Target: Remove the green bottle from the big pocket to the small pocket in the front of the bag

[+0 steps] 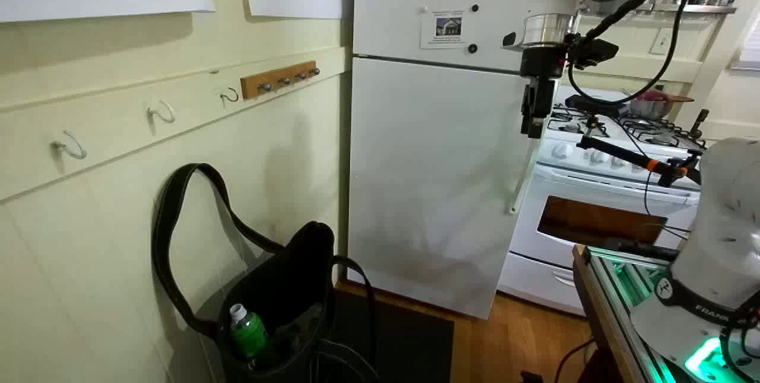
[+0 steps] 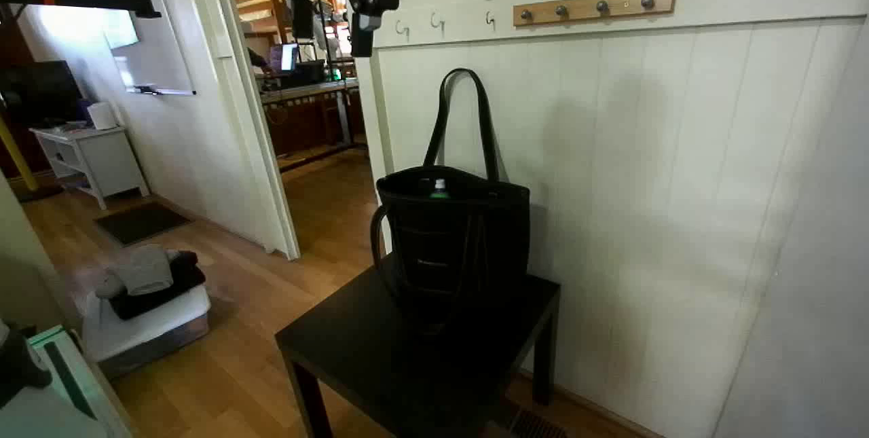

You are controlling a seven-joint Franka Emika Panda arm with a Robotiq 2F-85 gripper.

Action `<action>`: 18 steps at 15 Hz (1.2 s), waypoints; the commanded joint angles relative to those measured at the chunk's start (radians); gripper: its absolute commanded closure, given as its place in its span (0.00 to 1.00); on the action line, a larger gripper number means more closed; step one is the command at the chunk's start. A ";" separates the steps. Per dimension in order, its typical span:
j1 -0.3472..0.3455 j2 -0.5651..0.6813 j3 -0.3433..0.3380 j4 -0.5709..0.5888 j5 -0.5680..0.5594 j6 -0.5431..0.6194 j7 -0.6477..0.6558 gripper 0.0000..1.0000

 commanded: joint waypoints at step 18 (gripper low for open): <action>0.074 0.408 0.215 0.061 0.026 0.558 0.075 0.00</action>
